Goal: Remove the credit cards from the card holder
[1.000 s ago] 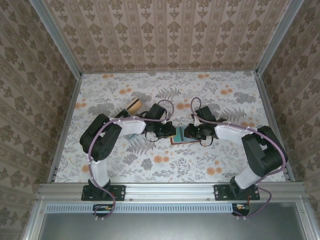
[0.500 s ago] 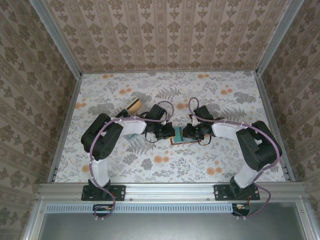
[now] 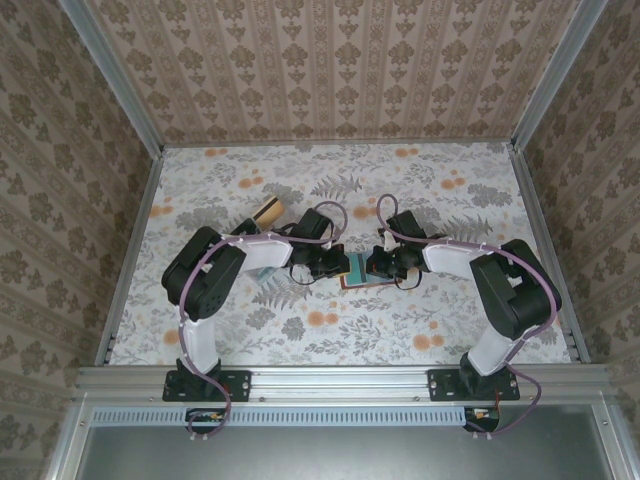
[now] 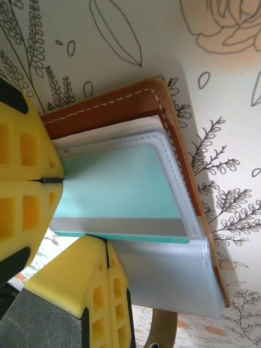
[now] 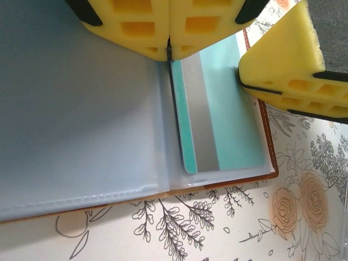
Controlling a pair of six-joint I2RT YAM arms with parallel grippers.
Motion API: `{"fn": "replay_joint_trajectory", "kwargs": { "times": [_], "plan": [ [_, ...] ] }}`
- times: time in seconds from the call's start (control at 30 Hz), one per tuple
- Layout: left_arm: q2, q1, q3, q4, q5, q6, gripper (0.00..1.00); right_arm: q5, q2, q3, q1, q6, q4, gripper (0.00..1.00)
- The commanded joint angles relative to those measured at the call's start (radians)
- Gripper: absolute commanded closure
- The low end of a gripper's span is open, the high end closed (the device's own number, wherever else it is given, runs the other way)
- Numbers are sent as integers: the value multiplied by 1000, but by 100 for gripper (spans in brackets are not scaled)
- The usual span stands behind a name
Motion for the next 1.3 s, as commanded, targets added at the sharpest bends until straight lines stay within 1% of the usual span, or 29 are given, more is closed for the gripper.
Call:
{"fn": "replay_joint_trajectory", "kwargs": {
  "times": [0.0,0.37,0.47,0.53,0.6,0.67,0.8,1.0,1.27],
  "plan": [
    [15,2,3,-64,-24,35,95,2,-23,-1,-6,-8,-10,100],
    [-12,12,-5,-70,-25,42,95,2,-62,-26,-33,-20,-21,100],
    [-14,11,1,-70,-21,48,92,-12,-52,-22,-33,-24,-17,100],
    [-26,9,0,-63,-18,52,89,-23,-47,-12,-30,-28,-17,98],
    [-44,8,1,-58,-18,57,87,-22,-55,-6,-26,-29,-13,92],
    [-62,8,5,-59,-19,61,86,-18,-58,5,-19,-34,-16,89],
    [-78,8,1,-72,-29,67,86,-15,-32,44,0,-47,-41,87],
    [-66,8,-21,-68,-37,64,86,-7,3,59,10,-47,-38,87],
    [-38,9,-32,-98,-58,65,90,5,28,55,10,-54,-42,83]
  ]
}}
